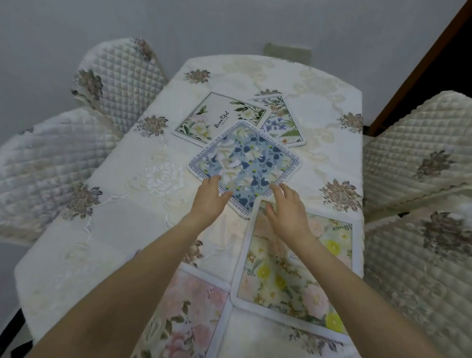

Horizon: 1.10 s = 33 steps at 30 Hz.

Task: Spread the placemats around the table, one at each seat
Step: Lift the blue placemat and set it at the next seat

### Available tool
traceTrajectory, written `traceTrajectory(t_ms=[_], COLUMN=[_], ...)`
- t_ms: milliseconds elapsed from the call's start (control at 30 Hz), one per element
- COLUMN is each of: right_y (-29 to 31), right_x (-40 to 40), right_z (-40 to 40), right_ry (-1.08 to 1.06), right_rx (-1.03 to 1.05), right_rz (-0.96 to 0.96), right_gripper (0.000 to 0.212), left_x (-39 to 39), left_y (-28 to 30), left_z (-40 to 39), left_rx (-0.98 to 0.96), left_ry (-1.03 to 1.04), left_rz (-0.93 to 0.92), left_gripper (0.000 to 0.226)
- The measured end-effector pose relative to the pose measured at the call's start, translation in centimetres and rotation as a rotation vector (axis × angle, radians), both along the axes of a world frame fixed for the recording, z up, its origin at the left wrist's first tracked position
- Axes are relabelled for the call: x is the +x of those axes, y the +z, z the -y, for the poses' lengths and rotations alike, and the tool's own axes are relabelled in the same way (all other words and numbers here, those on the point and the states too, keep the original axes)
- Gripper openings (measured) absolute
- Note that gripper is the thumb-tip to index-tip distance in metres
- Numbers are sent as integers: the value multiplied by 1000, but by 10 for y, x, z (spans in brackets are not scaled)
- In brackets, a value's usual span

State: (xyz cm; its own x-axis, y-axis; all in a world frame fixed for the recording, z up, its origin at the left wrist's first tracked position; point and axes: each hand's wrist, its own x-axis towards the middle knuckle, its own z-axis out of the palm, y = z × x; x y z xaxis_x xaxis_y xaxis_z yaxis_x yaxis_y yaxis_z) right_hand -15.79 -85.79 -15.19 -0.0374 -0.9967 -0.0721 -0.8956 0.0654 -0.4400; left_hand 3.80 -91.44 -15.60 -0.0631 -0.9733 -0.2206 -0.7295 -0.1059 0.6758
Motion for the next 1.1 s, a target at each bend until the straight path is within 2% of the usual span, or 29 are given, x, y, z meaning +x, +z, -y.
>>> traceTrajectory(t_ms=[100,233,367,600,800,867,967,1033,1100], right_y=[-11,-37,-62,-85,-84,-81,-76,-73,-69], right_x=[6,13,18,37,38,37,40,45,46], right_z=[38,81,109,131,139,140,137,134,132], right_ry=[-44,-221,-438,-587,-693,-698,-654,-630,-617], right_rx=[-5,26,130,231,226,194,70,-33,-104], right_rz=[22,180,102,-68,63,78,108,198,309], right_gripper=[47,51,57,73,88,87,72,64,67], left_x=[14,24,29,37,37,35,31,31,33], left_y=[-9,-27,-48,-76,-76,-73,-69,-67,-62], left_z=[47,107,151,189,196,195,187,182,179], left_rx=[-14,-55,-110,-84,-62,-59,-78,-114,-175], left_ry=[-50,-186,-277,-181,-100,-66,-35,-10,38], left_rz=[69,203,340,493,493,505,417,352,290], left_gripper=[60,61,63,89,88,87,77,56,27])
